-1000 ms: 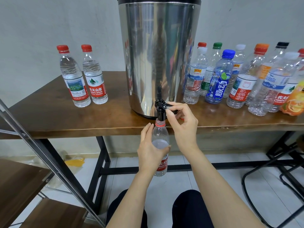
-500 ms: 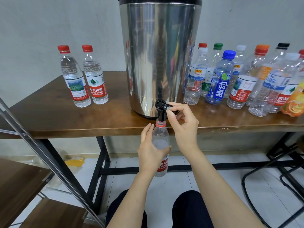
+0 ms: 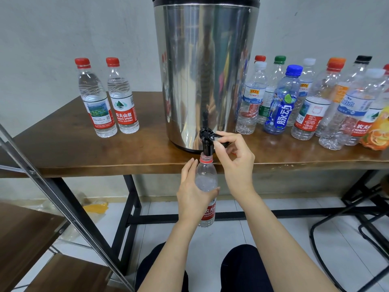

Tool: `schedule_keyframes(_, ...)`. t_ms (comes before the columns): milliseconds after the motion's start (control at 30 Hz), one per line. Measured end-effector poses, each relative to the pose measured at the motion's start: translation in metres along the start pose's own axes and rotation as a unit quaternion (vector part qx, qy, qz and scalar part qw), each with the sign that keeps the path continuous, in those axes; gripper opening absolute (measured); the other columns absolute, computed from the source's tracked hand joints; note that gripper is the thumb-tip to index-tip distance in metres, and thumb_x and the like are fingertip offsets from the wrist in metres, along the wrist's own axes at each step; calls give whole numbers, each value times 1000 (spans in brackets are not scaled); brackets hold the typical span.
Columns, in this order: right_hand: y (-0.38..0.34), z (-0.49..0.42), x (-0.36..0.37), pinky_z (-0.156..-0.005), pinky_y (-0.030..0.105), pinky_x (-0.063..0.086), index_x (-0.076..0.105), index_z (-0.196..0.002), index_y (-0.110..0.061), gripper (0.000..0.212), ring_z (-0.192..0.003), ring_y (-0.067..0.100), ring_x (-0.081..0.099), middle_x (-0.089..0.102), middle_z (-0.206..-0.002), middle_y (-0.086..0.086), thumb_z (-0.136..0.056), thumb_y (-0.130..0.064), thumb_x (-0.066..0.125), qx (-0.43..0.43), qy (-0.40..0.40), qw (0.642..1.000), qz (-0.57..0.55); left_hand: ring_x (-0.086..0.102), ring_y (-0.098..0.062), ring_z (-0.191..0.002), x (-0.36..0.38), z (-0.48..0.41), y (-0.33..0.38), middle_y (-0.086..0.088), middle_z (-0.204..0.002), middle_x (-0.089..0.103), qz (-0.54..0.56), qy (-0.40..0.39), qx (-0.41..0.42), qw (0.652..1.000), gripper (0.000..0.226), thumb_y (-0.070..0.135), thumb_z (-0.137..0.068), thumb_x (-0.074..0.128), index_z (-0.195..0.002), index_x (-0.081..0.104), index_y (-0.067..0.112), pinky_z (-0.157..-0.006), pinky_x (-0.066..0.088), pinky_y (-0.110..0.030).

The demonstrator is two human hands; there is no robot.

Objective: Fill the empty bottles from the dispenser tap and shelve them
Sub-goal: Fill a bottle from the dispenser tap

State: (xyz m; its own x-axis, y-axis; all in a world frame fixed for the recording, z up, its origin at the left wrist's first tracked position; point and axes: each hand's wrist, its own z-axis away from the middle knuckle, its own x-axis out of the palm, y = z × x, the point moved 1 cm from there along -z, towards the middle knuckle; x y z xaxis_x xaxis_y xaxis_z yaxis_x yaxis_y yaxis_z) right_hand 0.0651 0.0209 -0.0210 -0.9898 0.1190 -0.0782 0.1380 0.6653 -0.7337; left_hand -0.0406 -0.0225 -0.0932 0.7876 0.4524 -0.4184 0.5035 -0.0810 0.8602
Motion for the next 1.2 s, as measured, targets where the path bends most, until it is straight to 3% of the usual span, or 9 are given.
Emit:
schedule_keyframes(133,-1,0,0,-74,22,48,61,-92,-34,6,-84,12,61,66,-113,-17,-88,-37,62,-1,-1,1000,-6,41,-3,-133,1,-1,-1,22,-152,30,0,2,1,1000,97,29,-68,90,-150,37,26,-106,40,-28)
schedule_keyframes(600,-5,1,0,-75,19,47,63,-94,-24,10,-88,8,62,66,-112,-18,-88,-32,63,0,1,1000,-8,43,-1,-130,2,-1,-4,25,-150,30,-2,6,4,1000,97,30,-67,90,-149,38,27,-105,44,-30)
schedule_keyframes(767,-2,0,-8,-74,15,45,64,-98,-27,14,-80,10,58,64,-118,-18,-88,-35,63,-20,-28,999,26,41,-1,-130,1,-1,-3,24,-151,29,-5,0,4,1000,95,32,-69,88,-149,37,29,-103,43,-30)
schedule_keyframes(867,3,-4,-17,-82,13,44,67,-104,-21,18,-96,4,55,62,-123,-18,-91,-31,60,-73,-66,991,92,41,1,-129,1,-1,-4,24,-151,30,-9,1,9,1000,94,33,-69,88,-148,39,28,-101,43,-27)
schedule_keyframes(933,3,-8,-20,-88,14,44,68,-107,-15,20,-110,-1,50,64,-124,-8,-94,-26,58,-117,-82,980,136,41,2,-128,1,-1,-5,25,-150,30,-9,1,10,1000,94,33,-68,88,-148,39,28,-100,42,-25)
schedule_keyframes(1067,-6,-22,-22,-89,3,38,71,-98,-1,11,-102,-14,51,69,-104,13,-90,-2,64,-196,-110,959,172,41,7,-120,2,-2,-6,27,-148,30,-1,-2,4,1000,94,31,-67,89,-148,40,29,-98,43,-25)
schedule_keyframes(1200,-31,-40,-12,-68,13,41,70,-86,-5,23,-81,11,49,65,-81,-4,-92,-23,57,-257,-105,936,216,37,12,-115,2,-2,-5,26,-149,30,-1,-5,0,1000,94,30,-68,88,-148,39,29,-96,40,-19)
